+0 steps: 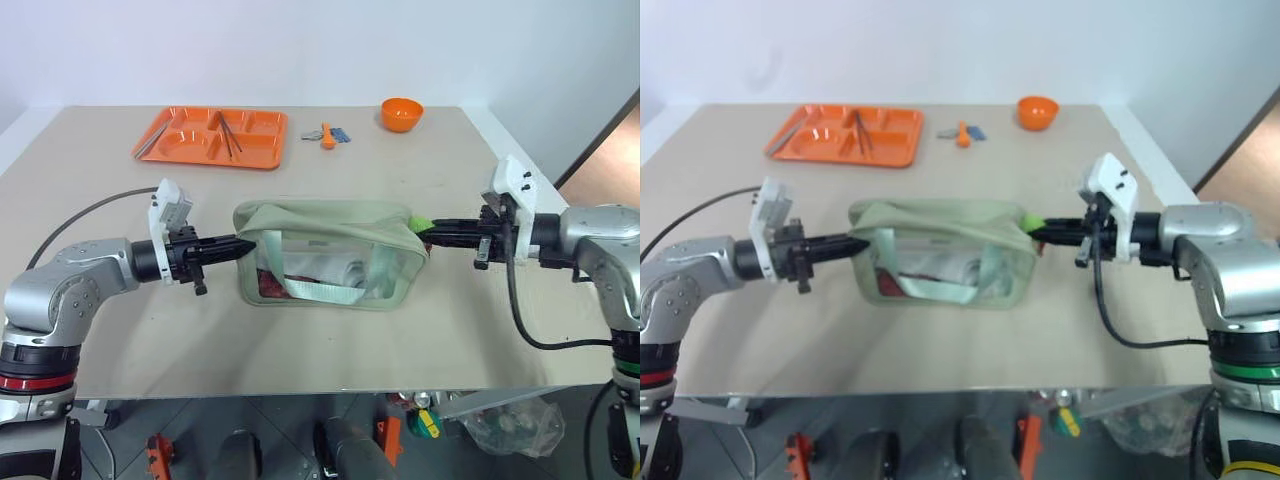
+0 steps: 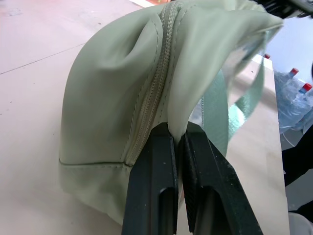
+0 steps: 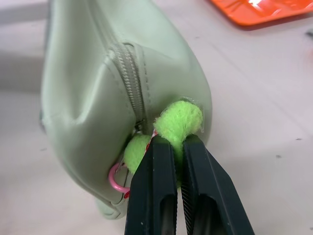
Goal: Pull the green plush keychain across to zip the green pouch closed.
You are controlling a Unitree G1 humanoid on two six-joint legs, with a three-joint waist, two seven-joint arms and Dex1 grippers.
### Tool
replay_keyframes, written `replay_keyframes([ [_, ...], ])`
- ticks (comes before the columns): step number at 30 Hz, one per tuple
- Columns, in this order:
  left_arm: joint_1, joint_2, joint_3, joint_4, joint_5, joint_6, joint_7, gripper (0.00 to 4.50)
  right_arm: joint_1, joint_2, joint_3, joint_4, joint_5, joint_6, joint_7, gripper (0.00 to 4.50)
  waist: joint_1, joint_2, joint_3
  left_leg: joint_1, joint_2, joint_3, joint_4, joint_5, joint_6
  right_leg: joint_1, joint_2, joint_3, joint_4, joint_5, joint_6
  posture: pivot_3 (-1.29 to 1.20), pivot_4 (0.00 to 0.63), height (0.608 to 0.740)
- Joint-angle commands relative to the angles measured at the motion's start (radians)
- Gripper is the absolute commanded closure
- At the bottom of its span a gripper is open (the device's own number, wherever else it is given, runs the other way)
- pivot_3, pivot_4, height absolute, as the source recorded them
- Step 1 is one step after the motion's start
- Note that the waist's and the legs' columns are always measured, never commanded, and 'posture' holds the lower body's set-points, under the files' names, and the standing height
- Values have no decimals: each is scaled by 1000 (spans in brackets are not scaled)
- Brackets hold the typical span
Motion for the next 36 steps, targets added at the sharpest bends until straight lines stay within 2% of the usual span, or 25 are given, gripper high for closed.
replay_keyframes([
  [1, -1, 20, 32, -7, -3, -16, -12, 4500, 12, -1, -10, -44, 11, -56, -5, 4434, 0, 0, 0, 0, 0, 0, 0, 0, 0, 0, 0, 0, 0, 0, 0, 0, 150, 740],
  [2, -1, 22, 35, -4, -3, -19, -11, 4500, 15, 0, -9, -42, 19, -48, -5, 4434, -1, 0, 0, 0, 0, 0, 0, 0, 0, 0, 0, 0, 0, 0, 0, 0, 150, 740],
  [8, -43, 24, 83, 39, -58, 33, 0, 2415, 32, -11, 4, -30, 8, -59, -4, 2480, -1, 0, 0, 1, 0, 1, 0, 0, 0, 0, 0, 0, 0, 0, 0, 0, 150, 740],
  [12, -60, 35, 102, 55, -58, 30, -6, 1086, 32, -27, 21, -20, -25, -81, -15, 1124, -2, 0, 0, 0, 0, 1, 0, 0, 0, 0, 0, 0, 0, 0, 0, 0, 150, 740],
  [13, -61, 41, 107, 60, -55, 30, -5, 846, 33, -34, 21, -20, -30, -86, -14, 903, -2, 0, 0, 0, 0, 1, 0, 0, 0, 0, 0, 0, 0, 0, 0, 0, 150, 740],
  [14, -60, 50, 110, 65, -44, 25, -3, 416, 33, -43, 15, -17, -24, -77, -9, 474, -2, 0, 0, 0, 0, 1, 0, 0, 0, 0, 0, 0, 0, 0, 0, 0, 150, 740],
  [15, -58, 61, 114, 70, -39, 21, -2, 83, 36, -55, 7, -14, -19, -74, -1, 462, -2, 0, 0, 0, 0, 1, 0, 0, 0, 0, 0, 0, 0, 0, 0, 0, 150, 740],
  [20, 19, 166, 168, 121, -11, -26, -77, 13, 78, -161, -84, 45, -11, -117, 57, 462, -1, 1, 1, 0, 0, 1, -1, 0, 1, -1, 0, 0, 0, -1, 0, 0, 150, 740],
  [26, 108, 238, 251, 249, 23, -59, -108, 13, 176, -239, -228, 94, 16, -135, 81, 462, 0, 2, 1, 0, 0, 2, -1, -1, 1, -1, -1, -1, 0, -2, 0, 0, 150, 740],
  [31, 168, 242, 314, 259, 6, -55, -106, 13, 254, -224, -318, 11, 89, -77, 63, 462, 1, 2, 1, 0, 0, 2, -1, -1, 1, -1, -1, -1, 0, -2, -1, 0, 150, 740],
  [36, 187, 209, 324, 233, 4, -64, -87, 13, 284, -183, -312, -33, 113, -60, 8, 462, 1, 2, 1, 1, 0, 2, 0, -1, 1, 0, -2, -1, 0, -2, 0, 0, 150, 740],
])
